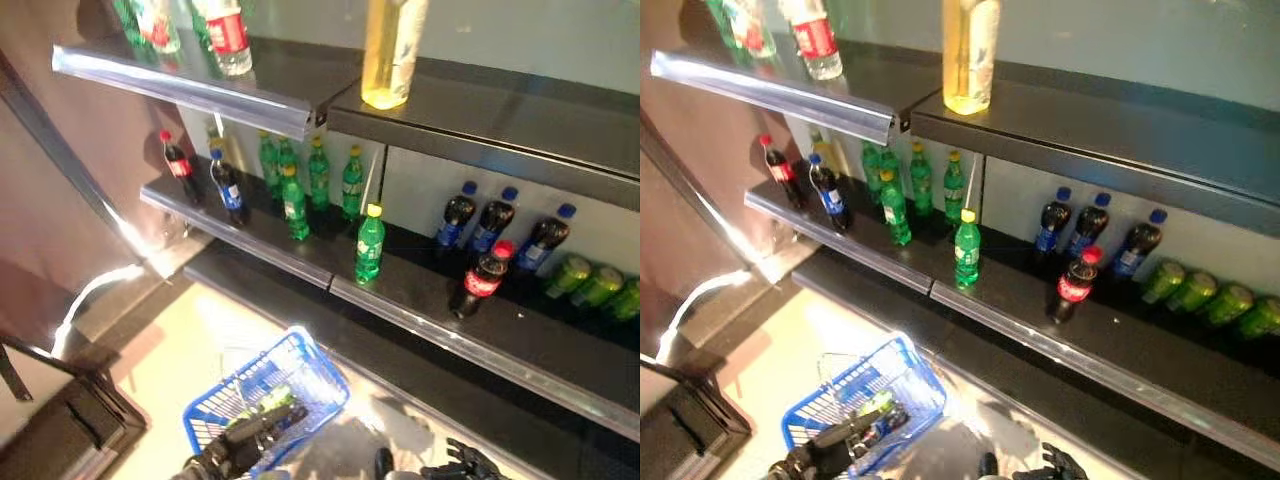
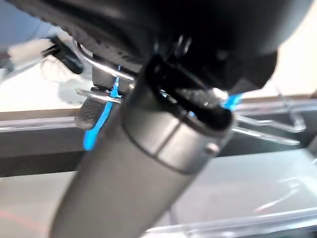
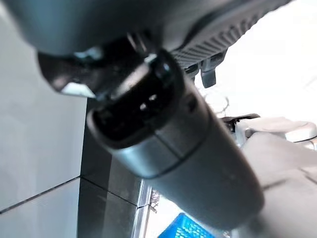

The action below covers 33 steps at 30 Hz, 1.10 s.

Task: Pick up the drink and place into the basket.

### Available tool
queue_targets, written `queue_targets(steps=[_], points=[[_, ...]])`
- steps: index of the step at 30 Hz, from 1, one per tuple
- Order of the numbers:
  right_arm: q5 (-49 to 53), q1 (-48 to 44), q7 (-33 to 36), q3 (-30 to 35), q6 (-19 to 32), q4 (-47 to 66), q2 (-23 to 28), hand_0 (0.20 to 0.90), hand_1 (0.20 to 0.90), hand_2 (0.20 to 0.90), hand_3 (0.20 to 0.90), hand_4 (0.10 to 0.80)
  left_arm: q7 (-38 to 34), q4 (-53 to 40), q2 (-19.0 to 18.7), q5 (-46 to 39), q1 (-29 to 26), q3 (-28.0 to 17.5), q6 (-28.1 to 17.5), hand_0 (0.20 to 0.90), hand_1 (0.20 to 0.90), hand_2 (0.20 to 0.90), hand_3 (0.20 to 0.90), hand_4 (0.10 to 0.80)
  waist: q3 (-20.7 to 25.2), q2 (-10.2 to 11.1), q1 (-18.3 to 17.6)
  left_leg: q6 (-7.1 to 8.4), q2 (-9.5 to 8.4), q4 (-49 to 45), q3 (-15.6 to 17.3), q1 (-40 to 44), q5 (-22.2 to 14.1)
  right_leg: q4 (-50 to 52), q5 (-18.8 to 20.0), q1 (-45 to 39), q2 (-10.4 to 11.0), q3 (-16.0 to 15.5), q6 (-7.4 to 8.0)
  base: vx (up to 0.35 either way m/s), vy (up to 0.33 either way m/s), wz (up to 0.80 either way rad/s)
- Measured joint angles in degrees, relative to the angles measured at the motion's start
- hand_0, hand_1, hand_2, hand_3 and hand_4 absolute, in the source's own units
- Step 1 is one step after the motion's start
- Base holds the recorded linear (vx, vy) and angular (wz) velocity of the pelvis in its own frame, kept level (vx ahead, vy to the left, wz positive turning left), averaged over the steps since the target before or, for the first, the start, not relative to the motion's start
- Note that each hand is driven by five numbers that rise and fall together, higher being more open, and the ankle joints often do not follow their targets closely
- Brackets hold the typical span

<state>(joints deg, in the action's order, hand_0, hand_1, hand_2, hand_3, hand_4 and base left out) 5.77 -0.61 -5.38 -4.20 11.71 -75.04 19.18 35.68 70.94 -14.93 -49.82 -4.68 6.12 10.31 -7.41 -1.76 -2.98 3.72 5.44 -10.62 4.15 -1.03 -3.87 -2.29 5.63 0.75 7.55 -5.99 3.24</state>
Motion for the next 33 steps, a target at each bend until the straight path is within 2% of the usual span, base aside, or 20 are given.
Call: queue_targets(steps=[1, 2, 3, 5, 8, 11, 13, 21, 26, 32, 33], points=[[0.18, -0.11, 0.01, 0.03, 0.07, 0.08, 0.58, 0.9, 0.9, 0.9, 0.9, 0.8, -0.03, 0.19, 0.76, 0.04, -0.11, 0.05, 0.21, 0.3, 0.3, 0.3, 0.2, 0.1, -0.12, -0.74, -0.46, -0.76, -0.06, 1.46, -0.05, 0.08, -0.49, 0.53, -0.13, 0.46, -0.07, 0.07, 0.18, 0.125, 0.18, -0.28], [0.96, -0.07, 0.2, 0.22, -0.05, -0.07, 1.31, 0.9, 0.9, 0.9, 0.9, 0.8, 0.02, 0.39, 2.76, 0.11, -0.2, 0.11, 0.43, 0.3, 0.3, 0.3, 0.2, 0.1, -0.5, -1.46, -0.73, 0.33, -0.34, 5.13, 0.53, 1.51, 0.43, 0.79, 0.0, 0.95, 0.34, -0.04, 1.02, 0.151, 0.182, -0.23], [0.95, 0.9, 0.1, 0.19, -0.07, -0.09, 0.87, 0.9, 0.9, 0.9, 0.9, 0.8, 0.02, 0.42, 3.29, 0.25, 0.07, 0.12, 0.44, 0.3, 0.3, 0.3, 0.2, 0.1, -0.33, -0.87, -0.63, -0.43, -0.85, 7.74, 1.55, 3.02, 1.35, -0.17, 0.14, 0.13, 0.95, -0.05, 1.25, 0.156, 0.165, -0.22], [0.96, 3.59, 0.01, 1.03, -0.04, -1.27, -1.1, 0.9, 0.9, 0.9, 0.9, 0.8, 0.42, 0.71, 2.87, 0.88, 1.09, 0.61, 0.39, 0.3, 0.3, 0.3, 0.2, 0.1, 0.61, 1.52, -0.62, -0.57, -1.68, 13.84, 2.25, 6.19, 4.4, -1.38, 0.83, -0.59, 2.01, -1.05, 1.89, 0.134, 0.128, -0.05], [0.86, 6.15, 0.0, 1.75, -0.05, -2.36, -3.22, 0.9, 0.9, 0.9, 0.9, 0.8, 0.05, 2.34, 1.37, 1.43, 1.29, 0.42, 0.29, 0.3, 0.3, 0.3, 0.2, 0.1, 1.38, 3.14, -1.32, -0.8, -1.83, 15.98, 2.68, 7.77, 5.57, -1.48, 1.14, -0.7, 2.32, -1.53, 2.63, 0.09, 0.067, 0.01], [0.53, 6.41, 0.0, 1.86, 0.05, -2.1, -3.55, 0.9, 0.9, 0.9, 0.9, 0.8, 0.04, 2.49, -0.52, 2.35, 1.95, 2.23, 0.42, 0.3, 0.3, 0.3, 0.2, 0.1, 1.58, 3.37, -2.67, -0.88, -1.87, 15.96, 3.2, 8.06, 4.86, -2.56, 2.06, -1.65, 2.33, -1.56, 2.8, 0.049, 0.02, -0.07], [0.39, 6.06, 0.02, 1.86, 0.08, -1.7, -3.19, 0.9, 0.9, 0.9, 0.9, 0.8, 0.04, 2.19, -0.45, 2.59, 2.05, 2.39, 0.41, 0.3, 0.3, 0.3, 0.2, 0.1, 1.51, 3.06, -2.88, -0.68, -1.74, 15.58, 3.21, 8.32, 4.75, -2.62, 2.2, -1.69, 2.11, -1.57, 3.2, 0.065, -0.012, 0.01], [-0.66, 5.47, 0.12, 1.79, -0.05, -0.8, -3.03, 0.9, 0.9, 0.9, 0.9, 0.8, 0.05, 2.07, 0.04, 2.48, 2.52, -0.4, 0.33, 0.3, 0.3, 0.3, 0.2, 0.1, 1.97, 2.81, -0.55, -0.09, -0.5, 15.97, 3.18, 8.9, 3.86, -2.8, 1.14, -2.55, 0.86, -1.6, 2.24, 0.062, -0.023, -0.01], [-1.43, 6.58, 0.11, 1.79, -0.51, -0.98, -3.03, 0.9, 0.9, 0.9, 0.9, 0.8, 0.09, 2.08, -0.01, 2.4, 4.41, -2.51, 0.25, 0.3, 0.3, 0.3, 0.2, 0.1, 4.36, 2.63, -0.24, 0.27, -0.07, 15.97, 3.11, 8.84, 3.61, -2.95, 0.88, -2.52, 0.44, -1.67, 2.11, 0.089, 0.0, 0.0], [-1.85, 6.87, 0.11, 1.54, -1.06, -0.93, -3.13, 0.9, 0.9, 0.9, 0.9, 0.8, 0.1, 2.14, -1.29, 2.08, 5.38, -2.65, 0.06, 0.3, 0.3, 0.3, 0.2, 0.1, 5.06, 2.67, 0.18, 0.36, -0.12, 15.86, 2.79, 7.64, 3.63, -2.96, 0.82, -1.62, 0.65, -2.83, 2.33, 0.02, 0.011, 0.04], [-1.83, 6.86, 0.18, 1.36, -1.16, -0.9, -3.11, 0.9, 0.9, 0.9, 0.9, 0.8, 0.09, 2.14, -1.49, 1.77, 5.45, -2.56, 0.0, 0.3, 0.3, 0.3, 0.2, 0.1, 5.05, 2.59, 0.43, 0.83, -0.14, 15.56, 2.7, 6.87, 4.0, -2.95, 0.97, -0.92, 0.68, -2.89, 2.47, -0.255, 0.054, 0.05]])
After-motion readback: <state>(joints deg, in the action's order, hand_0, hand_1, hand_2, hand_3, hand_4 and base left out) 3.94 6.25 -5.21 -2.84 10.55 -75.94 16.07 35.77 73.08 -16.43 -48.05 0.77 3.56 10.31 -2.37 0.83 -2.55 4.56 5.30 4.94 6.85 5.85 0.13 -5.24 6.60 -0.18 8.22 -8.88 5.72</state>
